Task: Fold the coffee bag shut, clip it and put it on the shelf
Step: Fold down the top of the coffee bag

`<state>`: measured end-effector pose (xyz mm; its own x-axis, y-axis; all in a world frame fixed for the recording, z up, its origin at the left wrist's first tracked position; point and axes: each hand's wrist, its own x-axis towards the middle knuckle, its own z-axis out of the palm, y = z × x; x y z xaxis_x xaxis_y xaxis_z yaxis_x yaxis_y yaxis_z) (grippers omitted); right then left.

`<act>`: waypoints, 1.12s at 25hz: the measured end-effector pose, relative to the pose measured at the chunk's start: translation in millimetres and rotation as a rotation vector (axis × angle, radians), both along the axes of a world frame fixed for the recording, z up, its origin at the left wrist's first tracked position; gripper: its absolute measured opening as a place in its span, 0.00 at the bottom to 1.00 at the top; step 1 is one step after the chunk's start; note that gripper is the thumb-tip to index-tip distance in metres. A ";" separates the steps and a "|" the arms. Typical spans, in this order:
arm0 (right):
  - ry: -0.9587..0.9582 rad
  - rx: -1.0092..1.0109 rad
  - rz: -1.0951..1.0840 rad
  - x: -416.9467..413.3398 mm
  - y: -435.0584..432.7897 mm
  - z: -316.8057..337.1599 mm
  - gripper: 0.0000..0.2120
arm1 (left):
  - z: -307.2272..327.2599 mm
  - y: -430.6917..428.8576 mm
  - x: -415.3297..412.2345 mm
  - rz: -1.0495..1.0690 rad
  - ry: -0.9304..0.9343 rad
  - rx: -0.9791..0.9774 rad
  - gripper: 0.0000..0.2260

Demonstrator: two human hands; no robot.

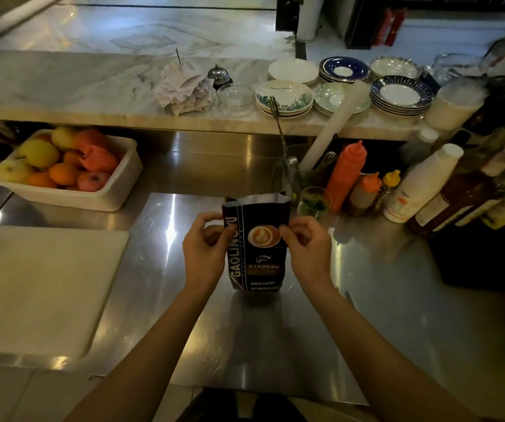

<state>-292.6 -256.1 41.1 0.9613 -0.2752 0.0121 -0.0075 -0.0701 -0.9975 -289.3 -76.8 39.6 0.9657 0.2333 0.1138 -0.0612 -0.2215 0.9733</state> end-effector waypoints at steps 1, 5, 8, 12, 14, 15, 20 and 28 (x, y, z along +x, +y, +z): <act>0.012 -0.012 -0.002 -5.6 1.1 -1.6 0.04 | -2.1 1.4 -4.6 0.001 0.012 0.019 0.10; 0.017 -0.051 -0.021 -27.4 10.0 -9.3 0.04 | -8.5 12.9 -21.3 -0.023 0.035 0.037 0.09; 0.026 -0.077 -0.066 -39.1 19.4 -14.6 0.04 | -12.8 24.1 -27.1 -0.089 0.039 0.037 0.06; 0.067 -0.121 -0.108 -56.5 35.9 -24.5 0.04 | -24.7 39.2 -37.3 -0.160 0.050 0.027 0.06; 0.099 -0.152 -0.130 -65.7 40.7 -31.4 0.04 | -30.1 42.8 -44.5 -0.194 0.052 0.012 0.06; 0.110 -0.162 -0.139 -69.9 41.7 -33.4 0.04 | -31.8 43.6 -48.4 -0.208 0.051 0.001 0.07; 0.137 -0.167 -0.095 -81.5 35.3 -35.4 0.12 | -28.6 32.9 -60.7 -0.238 -0.014 -0.014 0.09; 0.014 -0.190 0.064 -74.7 30.8 -26.2 0.09 | -13.5 -9.8 -61.7 -0.101 -0.095 0.041 0.08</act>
